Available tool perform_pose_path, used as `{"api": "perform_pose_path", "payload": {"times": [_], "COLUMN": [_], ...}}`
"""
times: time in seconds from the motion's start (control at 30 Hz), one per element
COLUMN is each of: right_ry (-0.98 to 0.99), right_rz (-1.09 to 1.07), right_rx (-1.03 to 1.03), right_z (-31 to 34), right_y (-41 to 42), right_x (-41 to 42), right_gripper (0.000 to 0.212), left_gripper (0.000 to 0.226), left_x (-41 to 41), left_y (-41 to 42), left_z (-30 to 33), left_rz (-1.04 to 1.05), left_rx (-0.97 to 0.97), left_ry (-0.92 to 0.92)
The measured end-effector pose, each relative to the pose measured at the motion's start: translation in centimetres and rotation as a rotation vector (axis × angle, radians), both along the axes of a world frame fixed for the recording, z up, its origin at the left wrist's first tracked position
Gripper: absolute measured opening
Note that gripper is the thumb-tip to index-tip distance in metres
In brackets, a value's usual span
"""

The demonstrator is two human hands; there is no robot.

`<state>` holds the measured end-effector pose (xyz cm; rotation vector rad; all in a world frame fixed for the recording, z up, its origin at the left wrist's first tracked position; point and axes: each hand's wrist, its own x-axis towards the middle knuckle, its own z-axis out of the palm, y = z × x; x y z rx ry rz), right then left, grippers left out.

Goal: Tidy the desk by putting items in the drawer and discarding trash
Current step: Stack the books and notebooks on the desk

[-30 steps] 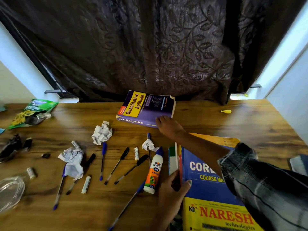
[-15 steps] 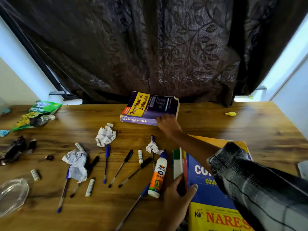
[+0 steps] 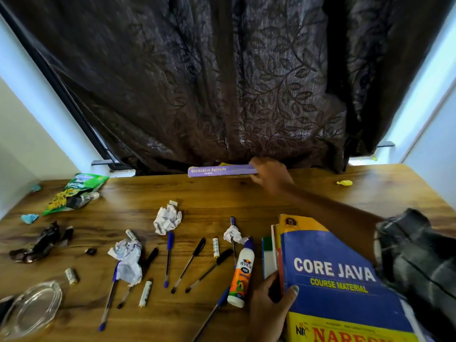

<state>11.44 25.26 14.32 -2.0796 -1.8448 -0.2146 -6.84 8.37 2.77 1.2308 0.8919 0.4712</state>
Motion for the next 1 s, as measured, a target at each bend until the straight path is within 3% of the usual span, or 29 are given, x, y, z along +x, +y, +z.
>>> {"api": "perform_pose_path", "payload": {"times": [0.1, 0.17, 0.37, 0.53, 0.63, 0.77, 1.0], "right_ry": [0.134, 0.163, -0.006, -0.192, -0.187, -0.244, -0.223], "right_rz": [-0.029, -0.071, -0.16, -0.098, 0.004, 0.129, 0.087], "right_rx": [0.1, 0.161, 0.288, 0.334, 0.301, 0.13, 0.013], "right_z": [3.3, 5.7, 9.5, 5.5, 0.8, -4.7, -5.4], "right_y": [-1.7, -3.3, -11.0, -19.1, -23.9, -28.2, -29.0], "right_x": [1.5, 2.5, 5.1, 4.8, 0.9, -4.8, -10.3], "right_gripper": [0.025, 0.024, 0.03, 0.023, 0.034, 0.057, 0.049], "left_gripper": [0.078, 0.071, 0.054, 0.056, 0.029, 0.023, 0.028], "left_x": [0.2, 0.3, 0.4, 0.3, 0.5, 0.7, 0.4], "left_y": [0.1, 0.0, -0.2, -0.1, 0.0, -0.2, -1.2], "left_z": [-0.3, -0.4, -0.3, -0.4, -0.2, 0.3, -1.0], "left_rz": [0.019, 0.023, 0.021, 0.014, 0.012, 0.064, 0.107], "left_rx": [0.007, -0.007, 0.024, 0.04, 0.056, 0.14, 0.297], "left_ry": [-0.002, -0.01, -0.021, -0.022, -0.015, -0.003, 0.117]}}
